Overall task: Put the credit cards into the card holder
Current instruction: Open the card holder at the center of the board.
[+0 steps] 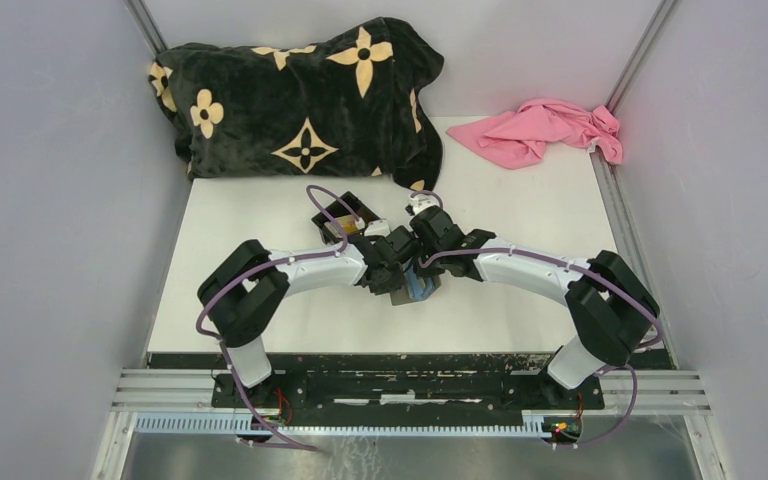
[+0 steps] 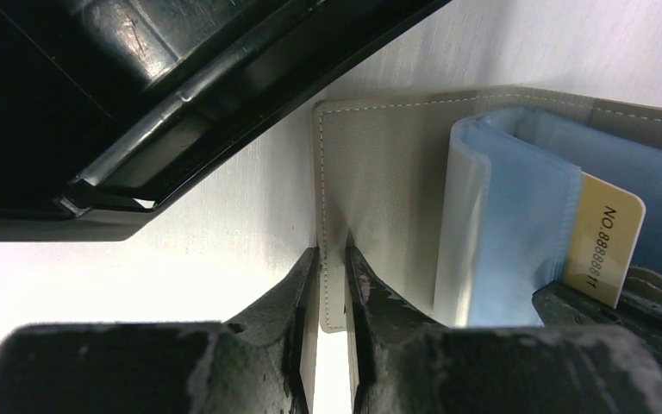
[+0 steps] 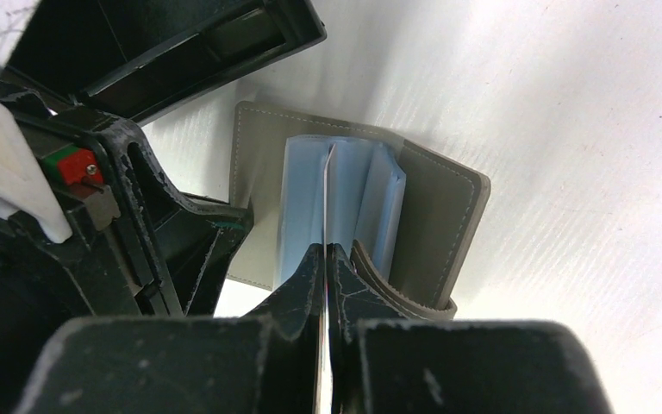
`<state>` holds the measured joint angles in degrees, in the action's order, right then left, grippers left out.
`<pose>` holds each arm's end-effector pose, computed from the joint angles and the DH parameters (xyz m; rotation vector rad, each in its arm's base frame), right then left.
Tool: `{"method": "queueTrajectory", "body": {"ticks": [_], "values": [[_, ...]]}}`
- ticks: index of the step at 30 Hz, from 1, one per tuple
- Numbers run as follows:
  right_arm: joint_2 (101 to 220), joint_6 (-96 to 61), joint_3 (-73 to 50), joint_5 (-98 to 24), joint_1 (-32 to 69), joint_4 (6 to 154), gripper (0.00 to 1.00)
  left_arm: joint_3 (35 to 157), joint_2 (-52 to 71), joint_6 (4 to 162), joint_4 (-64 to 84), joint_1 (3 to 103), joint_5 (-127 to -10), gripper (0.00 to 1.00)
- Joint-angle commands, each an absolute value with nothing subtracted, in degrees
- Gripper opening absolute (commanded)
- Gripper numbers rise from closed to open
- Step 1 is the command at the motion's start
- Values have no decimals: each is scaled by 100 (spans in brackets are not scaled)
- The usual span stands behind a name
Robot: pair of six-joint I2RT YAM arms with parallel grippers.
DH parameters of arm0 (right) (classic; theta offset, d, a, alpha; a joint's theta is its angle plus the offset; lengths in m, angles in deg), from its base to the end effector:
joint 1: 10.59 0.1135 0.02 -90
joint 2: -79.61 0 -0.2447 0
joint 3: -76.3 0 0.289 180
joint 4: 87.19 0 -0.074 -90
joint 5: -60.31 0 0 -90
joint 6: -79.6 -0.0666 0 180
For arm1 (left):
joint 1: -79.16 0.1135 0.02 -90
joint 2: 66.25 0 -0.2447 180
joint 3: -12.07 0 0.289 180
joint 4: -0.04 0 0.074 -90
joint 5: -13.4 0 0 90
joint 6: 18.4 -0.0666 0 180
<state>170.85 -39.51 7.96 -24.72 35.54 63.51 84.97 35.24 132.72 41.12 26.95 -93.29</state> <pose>0.2658 0.2682 0.1348 -0.3376 2.5102 0.4422 0.2421 -0.2810 0.0858 -0.2805 2.6865 -0.1868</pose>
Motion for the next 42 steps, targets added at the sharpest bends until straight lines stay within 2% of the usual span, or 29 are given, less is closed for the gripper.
{"method": "queueTrajectory", "body": {"ticks": [1,42], "values": [[16728,-4120,657,-2562,3610,6501,4,8268,3702,13612,4049,2663,-9339,23],[16440,-4363,788,-2600,3608,6377,11,8194,3719,13629,4046,2673,-9312,23]]}}
